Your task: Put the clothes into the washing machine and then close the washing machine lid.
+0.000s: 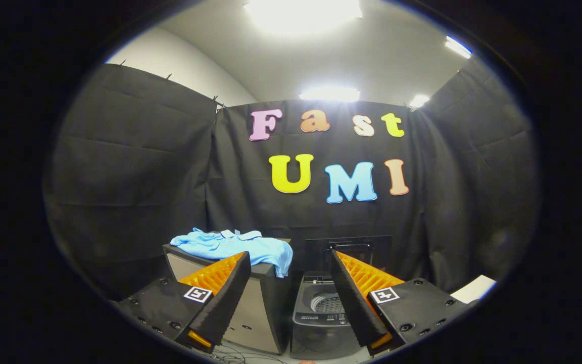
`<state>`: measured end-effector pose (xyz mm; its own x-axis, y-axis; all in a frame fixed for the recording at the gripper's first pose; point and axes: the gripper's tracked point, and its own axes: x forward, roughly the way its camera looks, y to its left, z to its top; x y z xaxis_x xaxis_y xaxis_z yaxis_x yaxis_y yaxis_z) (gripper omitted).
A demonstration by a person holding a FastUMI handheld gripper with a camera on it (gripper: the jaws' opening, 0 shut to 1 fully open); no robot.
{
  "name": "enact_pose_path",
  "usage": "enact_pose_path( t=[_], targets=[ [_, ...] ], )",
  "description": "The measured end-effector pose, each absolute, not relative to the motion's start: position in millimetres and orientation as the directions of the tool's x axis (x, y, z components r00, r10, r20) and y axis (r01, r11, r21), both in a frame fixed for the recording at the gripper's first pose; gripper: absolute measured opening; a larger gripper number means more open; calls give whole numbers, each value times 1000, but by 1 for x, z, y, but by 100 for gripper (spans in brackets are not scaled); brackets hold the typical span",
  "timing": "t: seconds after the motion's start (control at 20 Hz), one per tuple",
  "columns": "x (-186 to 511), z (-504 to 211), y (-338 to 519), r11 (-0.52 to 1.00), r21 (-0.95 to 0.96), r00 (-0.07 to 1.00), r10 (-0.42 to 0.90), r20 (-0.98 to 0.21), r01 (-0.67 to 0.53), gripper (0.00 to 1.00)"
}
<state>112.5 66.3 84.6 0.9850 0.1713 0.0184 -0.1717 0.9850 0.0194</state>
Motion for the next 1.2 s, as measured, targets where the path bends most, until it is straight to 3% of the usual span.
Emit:
enact_pose_path(
  t=[1.2],
  targets=[
    [283,90,203,899,61,893,438,-104,-434,98]
  ],
)
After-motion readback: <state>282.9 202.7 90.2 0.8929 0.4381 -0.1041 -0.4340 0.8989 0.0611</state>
